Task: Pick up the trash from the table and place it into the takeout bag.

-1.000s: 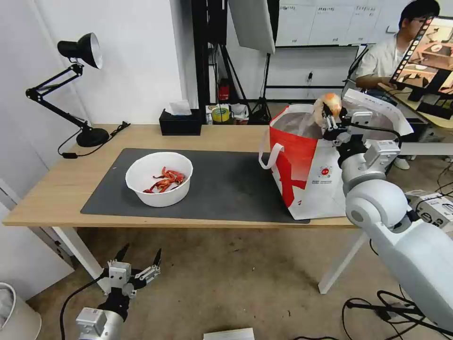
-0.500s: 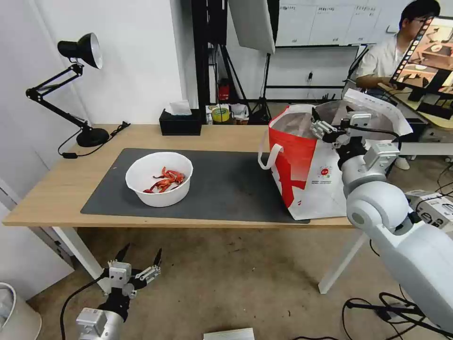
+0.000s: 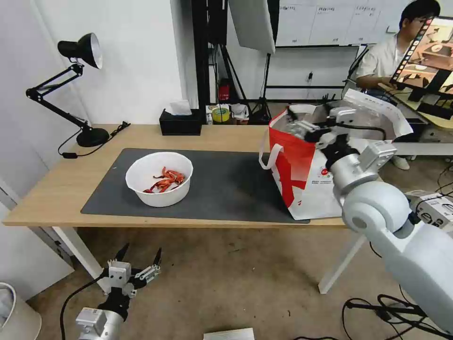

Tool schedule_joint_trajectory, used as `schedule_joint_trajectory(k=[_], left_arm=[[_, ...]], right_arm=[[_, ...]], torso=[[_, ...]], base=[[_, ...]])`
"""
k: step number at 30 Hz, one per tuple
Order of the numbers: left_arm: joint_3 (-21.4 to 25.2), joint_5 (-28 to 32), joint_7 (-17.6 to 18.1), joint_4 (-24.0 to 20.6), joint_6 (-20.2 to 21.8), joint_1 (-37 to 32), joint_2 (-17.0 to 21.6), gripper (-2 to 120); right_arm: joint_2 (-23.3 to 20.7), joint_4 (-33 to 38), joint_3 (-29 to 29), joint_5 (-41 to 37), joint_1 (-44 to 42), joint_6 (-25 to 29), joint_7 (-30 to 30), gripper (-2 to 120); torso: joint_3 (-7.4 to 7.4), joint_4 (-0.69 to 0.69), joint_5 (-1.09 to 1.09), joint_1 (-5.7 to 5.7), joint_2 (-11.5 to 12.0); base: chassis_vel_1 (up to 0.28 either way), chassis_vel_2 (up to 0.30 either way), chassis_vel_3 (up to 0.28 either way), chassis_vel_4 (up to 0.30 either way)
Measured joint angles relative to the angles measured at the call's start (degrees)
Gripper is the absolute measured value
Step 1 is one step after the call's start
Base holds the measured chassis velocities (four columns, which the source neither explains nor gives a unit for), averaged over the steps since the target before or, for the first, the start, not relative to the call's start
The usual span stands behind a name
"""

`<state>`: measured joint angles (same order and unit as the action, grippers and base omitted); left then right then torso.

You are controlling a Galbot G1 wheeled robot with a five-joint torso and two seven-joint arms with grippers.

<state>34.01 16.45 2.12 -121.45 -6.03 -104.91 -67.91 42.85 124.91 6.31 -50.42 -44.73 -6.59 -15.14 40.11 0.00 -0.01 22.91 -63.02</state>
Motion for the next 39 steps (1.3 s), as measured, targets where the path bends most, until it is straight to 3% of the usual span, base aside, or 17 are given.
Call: schedule_joint_trajectory(k=[5,17,28,34,39], left_arm=[[0.6,0.1,0.0,0.0,-0.3,0.0,-0.1,100],[0.9,0.2,0.0,0.6,-0.9,0.3,-0.6,100],[1.2,0.8,0.0,1.2,-1.2,0.6,-0.2,100],[1.3,1.4,-0.1,1.4,-1.2,0.9,0.1,100],[1.3,1.4,-0.1,1.6,-1.3,1.0,0.1,100]], right_arm=[[-0.7,3.3,-1.6,2.3,-4.8,0.1,2.4,100],[0.2,3.7,-1.0,10.3,-16.1,2.5,3.9,100],[6.4,1.2,1.5,20.4,-29.1,7.6,3.3,100],[12.4,-0.8,2.4,27.2,-36.6,12.0,-0.3,100],[13.9,-1.8,2.6,30.6,-38.3,13.0,-2.9,100]], torso=[[0.00,-0.01,0.00,0.00,0.0],[0.00,0.00,0.01,0.01,0.0],[0.00,0.00,0.00,0.00,0.0],[0.00,0.00,0.00,0.00,0.0],[0.00,0.00,0.00,0.00,0.0]], base=[[0.000,0.000,0.000,0.000],[0.000,0.000,0.000,0.000],[0.000,0.000,0.000,0.000],[0.000,0.000,0.000,0.000],[0.000,0.000,0.000,0.000]])
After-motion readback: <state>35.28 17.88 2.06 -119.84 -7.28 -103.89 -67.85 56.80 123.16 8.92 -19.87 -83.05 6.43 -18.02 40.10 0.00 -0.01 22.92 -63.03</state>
